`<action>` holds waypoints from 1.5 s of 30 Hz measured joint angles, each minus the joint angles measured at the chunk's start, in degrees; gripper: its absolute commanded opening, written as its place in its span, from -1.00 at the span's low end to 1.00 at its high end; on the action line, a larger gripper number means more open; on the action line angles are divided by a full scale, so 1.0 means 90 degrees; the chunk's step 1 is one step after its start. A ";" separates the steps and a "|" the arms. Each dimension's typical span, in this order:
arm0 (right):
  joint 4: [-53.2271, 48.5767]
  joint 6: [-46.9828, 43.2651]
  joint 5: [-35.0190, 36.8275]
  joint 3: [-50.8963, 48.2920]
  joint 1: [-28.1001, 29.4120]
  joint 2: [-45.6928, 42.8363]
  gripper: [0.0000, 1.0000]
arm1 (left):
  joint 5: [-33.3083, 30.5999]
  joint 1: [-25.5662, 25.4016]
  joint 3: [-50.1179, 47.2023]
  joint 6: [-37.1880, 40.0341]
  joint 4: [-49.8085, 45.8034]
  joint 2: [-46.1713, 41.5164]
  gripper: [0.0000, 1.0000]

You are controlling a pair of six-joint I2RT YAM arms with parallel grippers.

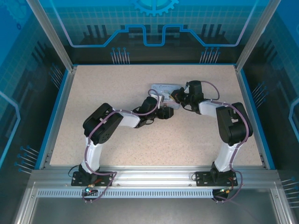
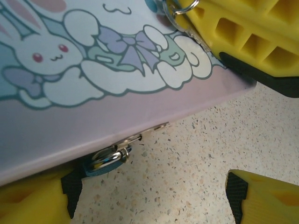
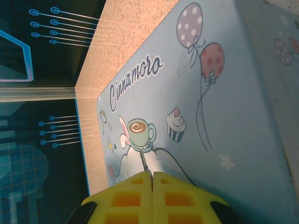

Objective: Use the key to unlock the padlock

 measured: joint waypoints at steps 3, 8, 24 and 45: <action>0.0087 0.0000 -0.0002 -0.0015 0.0000 0.0027 -1.00 | 0.0051 0.0000 0.0063 -0.0002 0.0024 0.0041 0.64; 0.0192 0.0000 -0.0024 -0.0029 0.0000 0.0058 -1.00 | 0.0233 0.0005 0.0085 -0.0223 0.0199 0.0080 0.64; 0.0687 0.0002 -0.0260 -0.0102 -0.0058 0.0221 -1.00 | 0.0282 0.0012 0.0085 -0.1076 0.0967 0.0340 0.62; 0.1027 0.0005 -0.0486 -0.0199 -0.0124 0.0284 -1.00 | -0.0080 0.0007 -0.0478 -0.2484 0.2375 0.0386 0.43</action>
